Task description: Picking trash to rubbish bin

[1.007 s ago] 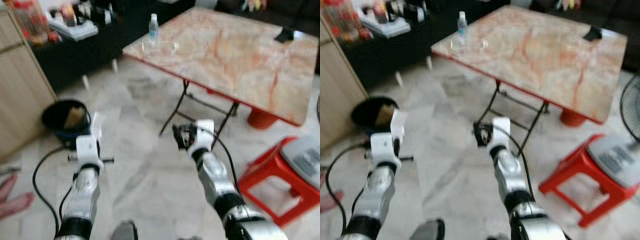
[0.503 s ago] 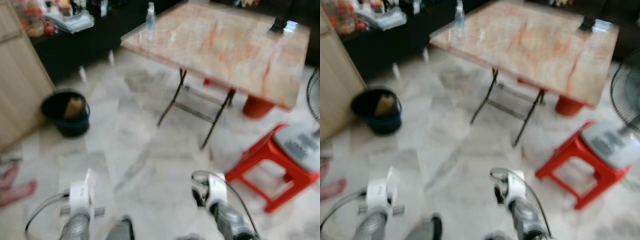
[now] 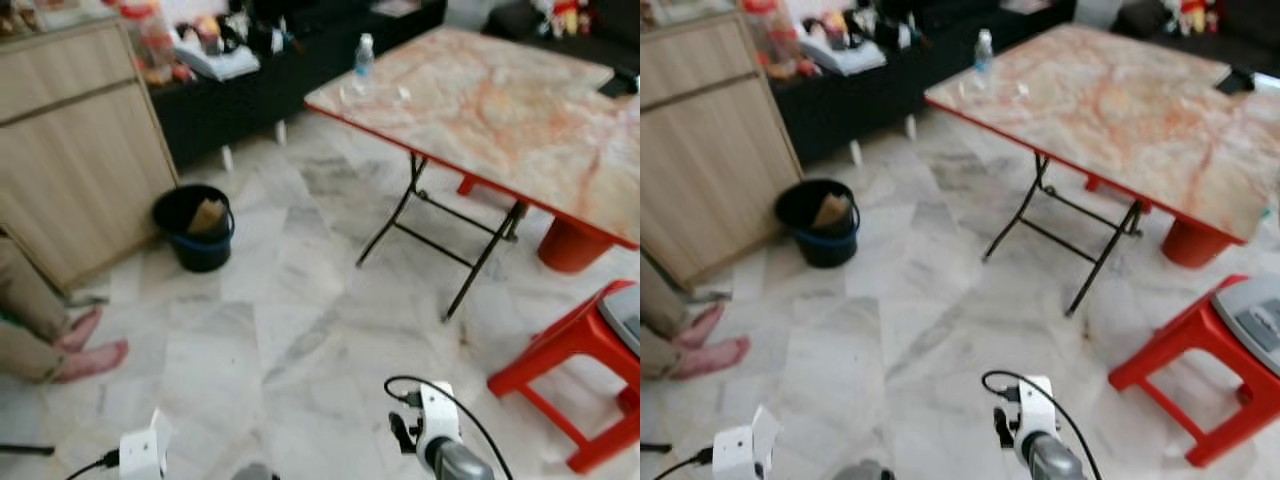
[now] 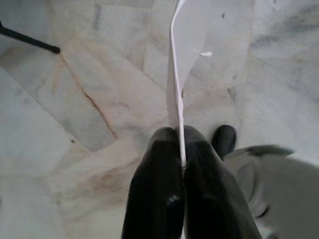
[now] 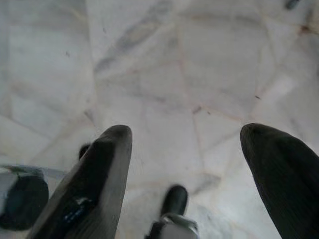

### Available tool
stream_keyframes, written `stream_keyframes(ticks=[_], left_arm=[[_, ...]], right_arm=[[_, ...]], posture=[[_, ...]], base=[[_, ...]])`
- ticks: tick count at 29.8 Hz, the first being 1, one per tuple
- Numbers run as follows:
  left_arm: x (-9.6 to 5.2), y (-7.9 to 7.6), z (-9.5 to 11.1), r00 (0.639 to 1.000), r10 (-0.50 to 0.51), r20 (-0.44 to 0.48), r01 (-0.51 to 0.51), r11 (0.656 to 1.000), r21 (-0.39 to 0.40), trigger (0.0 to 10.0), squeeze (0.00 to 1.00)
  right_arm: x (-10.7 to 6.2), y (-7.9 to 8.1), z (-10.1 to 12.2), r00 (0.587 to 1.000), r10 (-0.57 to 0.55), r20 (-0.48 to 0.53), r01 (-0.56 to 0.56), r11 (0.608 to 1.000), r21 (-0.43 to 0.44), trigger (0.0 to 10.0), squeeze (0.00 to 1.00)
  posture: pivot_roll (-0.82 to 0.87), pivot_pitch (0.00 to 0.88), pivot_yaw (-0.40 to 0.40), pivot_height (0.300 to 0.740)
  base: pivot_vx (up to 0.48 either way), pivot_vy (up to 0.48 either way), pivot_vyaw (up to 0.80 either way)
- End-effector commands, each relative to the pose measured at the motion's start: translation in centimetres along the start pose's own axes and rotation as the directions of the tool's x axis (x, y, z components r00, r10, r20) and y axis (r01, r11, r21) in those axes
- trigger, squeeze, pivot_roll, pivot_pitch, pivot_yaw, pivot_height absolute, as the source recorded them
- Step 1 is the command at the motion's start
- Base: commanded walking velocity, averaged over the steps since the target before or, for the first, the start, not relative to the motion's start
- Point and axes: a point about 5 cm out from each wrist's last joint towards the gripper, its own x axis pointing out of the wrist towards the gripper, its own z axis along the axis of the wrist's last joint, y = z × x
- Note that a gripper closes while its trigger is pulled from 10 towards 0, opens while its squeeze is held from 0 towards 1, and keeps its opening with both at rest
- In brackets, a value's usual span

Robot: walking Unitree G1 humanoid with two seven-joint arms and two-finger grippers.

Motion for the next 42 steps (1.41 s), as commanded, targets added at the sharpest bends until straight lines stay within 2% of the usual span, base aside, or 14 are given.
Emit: stream_keyframes(ticks=[1, 9, 14, 16, 21, 27, 32, 36, 42], left_arm=[[0.0, -0.1, -0.2, 1.000, 0.001, -0.006, -0.001, 1.000, 0.004, 10.0, 0.00], [0.0, 0.0, -0.1, 1.000, 0.001, -0.001, -0.001, 1.000, 0.004, 10.0, 0.00], [0.0, 0.1, -0.2, 1.000, 0.004, -0.004, -0.004, 1.000, 0.006, 10.0, 0.00], [0.0, 0.2, -0.1, 1.000, 0.008, -0.003, -0.008, 1.000, 0.006, 10.0, 0.00], [0.0, 0.3, 0.0, 1.000, 0.010, -0.001, -0.010, 1.000, 0.006, 10.0, 0.00], [0.1, 0.5, 0.1, 1.000, 0.013, 0.001, -0.013, 1.000, 0.012, 10.0, 0.00], [0.1, 0.7, 0.0, 1.000, 0.016, -0.001, -0.016, 1.000, 0.016, 10.0, 0.00], [0.1, 0.8, 0.0, 1.000, 0.016, -0.004, -0.016, 1.000, 0.027, 10.0, 0.00], [0.0, 1.1, -0.3, 1.000, 0.020, -0.018, -0.019, 0.999, 0.033, 10.0, 0.00]], right_arm=[[0.0, 0.0, 0.3, 1.000, -0.004, 0.008, 0.004, 1.000, -0.011, 10.0, 0.00], [0.1, 0.1, 0.6, 1.000, 0.000, 0.017, 0.001, 1.000, -0.008, 10.0, 0.00], [0.1, 0.2, 0.6, 1.000, 0.001, 0.022, -0.001, 1.000, 0.014, 10.0, 0.00], [0.1, 0.3, 0.6, 1.000, 0.005, 0.019, -0.005, 1.000, -0.016, 10.0, 0.00], [0.1, 0.3, 0.7, 1.000, -0.001, 0.026, 0.001, 1.000, -0.019, 10.0, 0.00], [0.2, 0.7, 0.5, 1.000, 0.003, 0.012, -0.003, 1.000, 0.003, 10.0, 0.00], [0.2, 0.7, 0.6, 1.000, 0.000, 0.016, 0.001, 1.000, -0.021, 10.0, 0.00], [0.2, 0.7, 0.4, 1.000, -0.002, 0.011, 0.003, 1.000, -0.013, 10.0, 0.00], [0.1, 0.9, 0.1, 1.000, 0.001, 0.009, -0.002, 1.000, 0.023, 10.0, 0.00]], posture=[[0.09, 0.153, -0.068, 0.740], [0.09, 0.165, -0.069, 0.740], [0.09, 0.178, -0.068, 0.740], [0.11, 0.182, -0.065, 0.740], [0.11, 0.184, -0.064, 0.740], [0.12, 0.186, -0.052, 0.740], [0.13, 0.186, -0.045, 0.740], [0.13, 0.183, -0.037, 0.740], [0.13, 0.181, -0.027, 0.740]], base=[[0.319, 0.000, 0.79], [0.317, 0.000, 0.77], [0.320, 0.000, 0.00], [0.319, 0.000, 0.21], [0.319, 0.000, 0.57], [0.319, 0.000, 0.00], [0.319, 0.000, 0.47], [0.320, 0.000, 0.72], [0.318, 0.000, 0.00]])
